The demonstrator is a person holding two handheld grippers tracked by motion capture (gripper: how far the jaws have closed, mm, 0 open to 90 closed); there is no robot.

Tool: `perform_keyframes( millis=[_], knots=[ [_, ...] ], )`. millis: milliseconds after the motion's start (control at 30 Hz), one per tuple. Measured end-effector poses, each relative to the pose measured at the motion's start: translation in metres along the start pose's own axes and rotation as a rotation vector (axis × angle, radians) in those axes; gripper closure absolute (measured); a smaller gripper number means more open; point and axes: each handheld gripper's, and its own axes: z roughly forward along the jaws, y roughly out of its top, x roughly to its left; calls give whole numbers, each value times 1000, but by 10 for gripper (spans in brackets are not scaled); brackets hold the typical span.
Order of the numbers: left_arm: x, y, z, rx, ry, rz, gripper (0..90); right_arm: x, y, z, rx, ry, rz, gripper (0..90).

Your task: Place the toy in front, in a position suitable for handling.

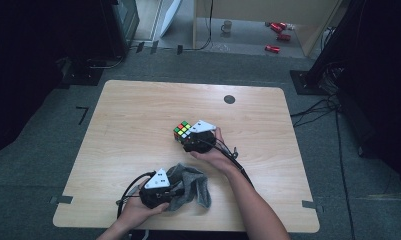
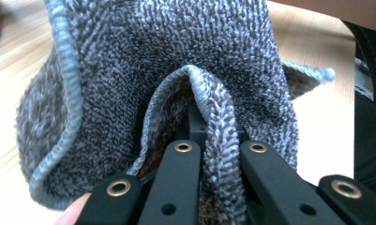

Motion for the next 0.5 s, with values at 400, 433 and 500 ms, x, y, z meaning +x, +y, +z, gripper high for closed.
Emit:
perform_keyframes(
  millis=[400,433,500],
  knots=[
    [-13,13,16,-46,-44,39,693,-6,-6,-36,-73,74,96,192],
    [-12,13,13,-60,-36,33,624,-7,-5,-41,-79,78,106,184],
    [-12,13,9,-74,-33,26,532,-10,-3,-52,-91,81,119,172]
  ],
)
